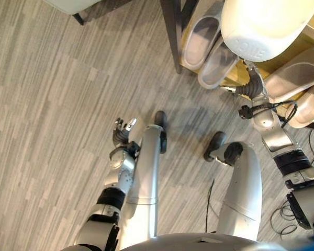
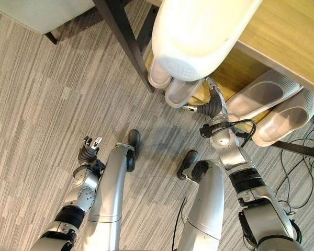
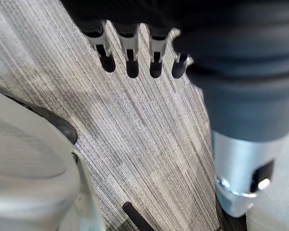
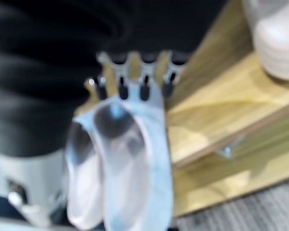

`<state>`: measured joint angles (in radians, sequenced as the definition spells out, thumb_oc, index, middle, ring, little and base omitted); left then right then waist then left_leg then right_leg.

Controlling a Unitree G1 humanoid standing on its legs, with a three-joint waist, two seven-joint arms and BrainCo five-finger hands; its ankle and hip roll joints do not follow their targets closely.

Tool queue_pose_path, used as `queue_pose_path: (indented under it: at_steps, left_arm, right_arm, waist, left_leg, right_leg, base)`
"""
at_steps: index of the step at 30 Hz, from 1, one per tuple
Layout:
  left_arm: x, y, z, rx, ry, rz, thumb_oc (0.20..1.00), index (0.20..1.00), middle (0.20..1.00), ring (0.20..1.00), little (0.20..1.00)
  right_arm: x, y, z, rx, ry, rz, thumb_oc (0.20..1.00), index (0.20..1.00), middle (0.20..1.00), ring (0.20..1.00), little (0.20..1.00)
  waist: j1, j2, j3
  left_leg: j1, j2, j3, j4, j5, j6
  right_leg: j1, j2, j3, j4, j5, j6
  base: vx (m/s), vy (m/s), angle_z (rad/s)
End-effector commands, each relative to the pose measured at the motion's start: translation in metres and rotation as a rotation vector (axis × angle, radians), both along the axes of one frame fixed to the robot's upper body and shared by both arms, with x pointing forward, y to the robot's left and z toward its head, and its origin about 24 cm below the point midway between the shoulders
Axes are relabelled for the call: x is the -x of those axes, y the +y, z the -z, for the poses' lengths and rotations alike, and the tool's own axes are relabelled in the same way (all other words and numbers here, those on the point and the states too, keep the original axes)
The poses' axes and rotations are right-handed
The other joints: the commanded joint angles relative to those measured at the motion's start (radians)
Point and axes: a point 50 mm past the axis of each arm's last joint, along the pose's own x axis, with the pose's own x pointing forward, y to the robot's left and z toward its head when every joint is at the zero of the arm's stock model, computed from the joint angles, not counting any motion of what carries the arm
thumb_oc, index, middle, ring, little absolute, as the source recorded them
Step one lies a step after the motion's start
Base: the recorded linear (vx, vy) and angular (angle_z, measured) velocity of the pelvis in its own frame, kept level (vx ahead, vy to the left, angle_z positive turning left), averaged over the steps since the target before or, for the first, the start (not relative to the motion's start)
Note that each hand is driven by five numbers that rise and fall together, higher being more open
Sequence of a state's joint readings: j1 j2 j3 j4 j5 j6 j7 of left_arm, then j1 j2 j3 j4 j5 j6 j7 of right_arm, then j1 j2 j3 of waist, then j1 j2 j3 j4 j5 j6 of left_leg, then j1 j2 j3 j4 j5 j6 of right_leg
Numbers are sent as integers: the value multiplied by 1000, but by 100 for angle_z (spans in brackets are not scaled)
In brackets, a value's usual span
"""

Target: Arrange the slippers neatly on the shoe rack.

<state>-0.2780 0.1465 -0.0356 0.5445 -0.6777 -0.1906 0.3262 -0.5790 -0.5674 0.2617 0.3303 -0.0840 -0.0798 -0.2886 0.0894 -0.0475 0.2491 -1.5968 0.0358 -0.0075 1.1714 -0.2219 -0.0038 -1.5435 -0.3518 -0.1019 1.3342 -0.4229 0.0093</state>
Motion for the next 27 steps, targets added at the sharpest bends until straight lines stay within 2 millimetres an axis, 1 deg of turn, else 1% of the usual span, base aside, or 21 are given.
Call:
queue_pose_path:
  at_steps: [1,7,9,12,14,17,19,20,25,26,27]
  left_arm:
    - [8,9,12,-58,36,-35,1000,1000,1000,1000,1000]
    - [8,8,13,-91,42,-12,1000,1000,1000,1000,1000]
    - [8,7,13,-93,42,-9,1000,1000,1000,1000,1000]
    - [9,5,15,-98,49,0,1000,1000,1000,1000,1000]
    - [9,6,14,-103,50,0,1000,1000,1000,1000,1000]
    - [9,7,15,-108,53,1,1000,1000,1000,1000,1000]
    - [11,10,16,-130,57,6,1000,1000,1000,1000,1000]
    - [11,10,16,-130,57,6,1000,1000,1000,1000,1000]
    - [11,17,14,-161,53,10,1000,1000,1000,1000,1000]
    - [12,18,14,-178,56,14,1000,1000,1000,1000,1000]
    - [11,18,14,-178,56,14,1000,1000,1000,1000,1000]
  right_arm:
    - [9,24,-20,34,-123,-135,1000,1000,1000,1000,1000]
    - [10,36,-12,74,-60,-222,1000,1000,1000,1000,1000]
    - [7,37,-10,80,-46,-226,1000,1000,1000,1000,1000]
    - [1,39,-9,43,-18,-229,1000,1000,1000,1000,1000]
    - [-5,37,-10,27,-13,-207,1000,1000,1000,1000,1000]
    - [-10,35,-13,-2,-13,-189,1000,1000,1000,1000,1000]
    - [-20,28,-20,-11,-5,-168,1000,1000,1000,1000,1000]
    - [-20,29,-20,-11,-5,-168,1000,1000,1000,1000,1000]
    - [-29,19,-38,19,-29,-128,1000,1000,1000,1000,1000]
    - [-32,16,-46,26,-44,-105,1000,1000,1000,1000,1000]
    - [-32,16,-46,26,-44,-105,1000,1000,1000,1000,1000]
  waist:
    - [-12,21,2]
    - [-13,20,0]
    - [-10,21,3]
    - [-6,24,5]
    - [-1,27,5]
    - [4,30,7]
    - [19,39,7]
    - [19,39,7]
    - [33,46,6]
    - [38,48,7]
    - [38,48,7]
  left_leg:
    - [27,8,-118,-155,56,-40]
    - [27,8,-119,-158,61,-44]
    - [27,9,-119,-157,62,-44]
    - [27,9,-120,-156,65,-42]
    - [27,9,-123,-154,66,-41]
    - [27,7,-123,-152,67,-40]
    - [27,8,-124,-153,71,-40]
    - [27,8,-124,-154,71,-40]
    - [27,5,-128,-159,75,-39]
    - [27,4,-129,-158,77,-38]
    - [27,4,-129,-158,77,-38]
  right_leg:
    - [-26,56,91,-77,110,67]
    - [-26,59,92,-80,113,66]
    - [-26,58,91,-78,114,67]
    - [-26,58,92,-78,118,67]
    - [-26,57,93,-77,119,68]
    - [-26,55,93,-74,119,68]
    - [-26,51,93,-73,121,70]
    - [-26,51,93,-73,121,70]
    - [-26,45,92,-80,121,72]
    - [-26,44,92,-76,120,72]
    - [-26,44,92,-75,120,72]
  base:
    - [0,0,0]
    - [0,0,0]
    - [0,0,0]
    - [0,0,0]
    - [0,0,0]
    - [0,0,0]
    - [0,0,0]
    - [0,0,0]
    - [0,0,0]
    - [0,0,0]
    - [0,0,0]
